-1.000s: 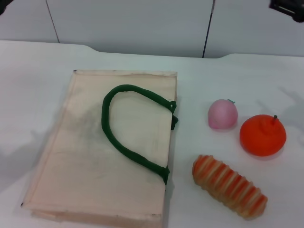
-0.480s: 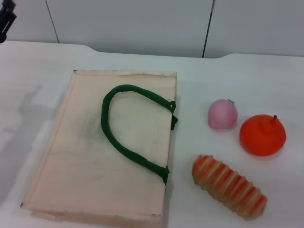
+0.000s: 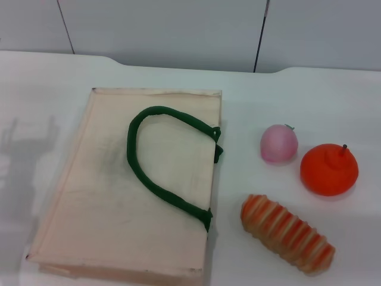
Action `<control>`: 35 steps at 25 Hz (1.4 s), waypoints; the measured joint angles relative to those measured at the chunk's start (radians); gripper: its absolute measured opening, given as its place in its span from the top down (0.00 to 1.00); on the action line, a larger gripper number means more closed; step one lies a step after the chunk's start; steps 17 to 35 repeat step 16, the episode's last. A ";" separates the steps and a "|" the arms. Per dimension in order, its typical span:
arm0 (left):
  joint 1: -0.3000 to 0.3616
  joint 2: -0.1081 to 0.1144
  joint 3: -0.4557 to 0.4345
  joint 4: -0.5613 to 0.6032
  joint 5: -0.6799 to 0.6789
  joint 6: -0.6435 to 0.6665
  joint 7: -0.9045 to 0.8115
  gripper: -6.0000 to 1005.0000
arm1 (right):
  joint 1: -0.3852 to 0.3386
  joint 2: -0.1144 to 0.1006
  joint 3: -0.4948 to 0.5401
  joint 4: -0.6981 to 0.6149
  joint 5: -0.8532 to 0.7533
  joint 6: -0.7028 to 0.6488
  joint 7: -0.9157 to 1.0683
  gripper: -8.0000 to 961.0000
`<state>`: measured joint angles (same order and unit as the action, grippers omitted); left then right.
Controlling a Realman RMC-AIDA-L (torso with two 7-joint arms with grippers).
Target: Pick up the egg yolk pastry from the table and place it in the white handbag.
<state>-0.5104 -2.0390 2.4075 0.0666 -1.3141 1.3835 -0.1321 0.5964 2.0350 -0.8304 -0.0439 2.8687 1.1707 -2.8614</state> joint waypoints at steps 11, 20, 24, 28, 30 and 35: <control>0.025 0.003 0.006 0.062 -0.033 0.006 0.095 0.22 | 0.002 0.001 0.034 0.036 0.001 0.007 0.002 0.08; 0.027 0.003 0.007 0.062 -0.030 0.011 0.096 0.22 | -0.002 0.001 0.037 0.039 0.002 0.016 0.010 0.08; 0.027 0.003 0.007 0.062 -0.030 0.011 0.096 0.22 | -0.002 0.001 0.037 0.039 0.002 0.016 0.010 0.08; 0.027 0.003 0.007 0.062 -0.030 0.011 0.096 0.22 | -0.002 0.001 0.037 0.039 0.002 0.016 0.010 0.08; 0.027 0.003 0.007 0.062 -0.030 0.011 0.096 0.22 | -0.002 0.001 0.037 0.039 0.002 0.016 0.010 0.08; 0.027 0.003 0.007 0.062 -0.030 0.011 0.096 0.22 | -0.002 0.001 0.037 0.039 0.002 0.016 0.010 0.08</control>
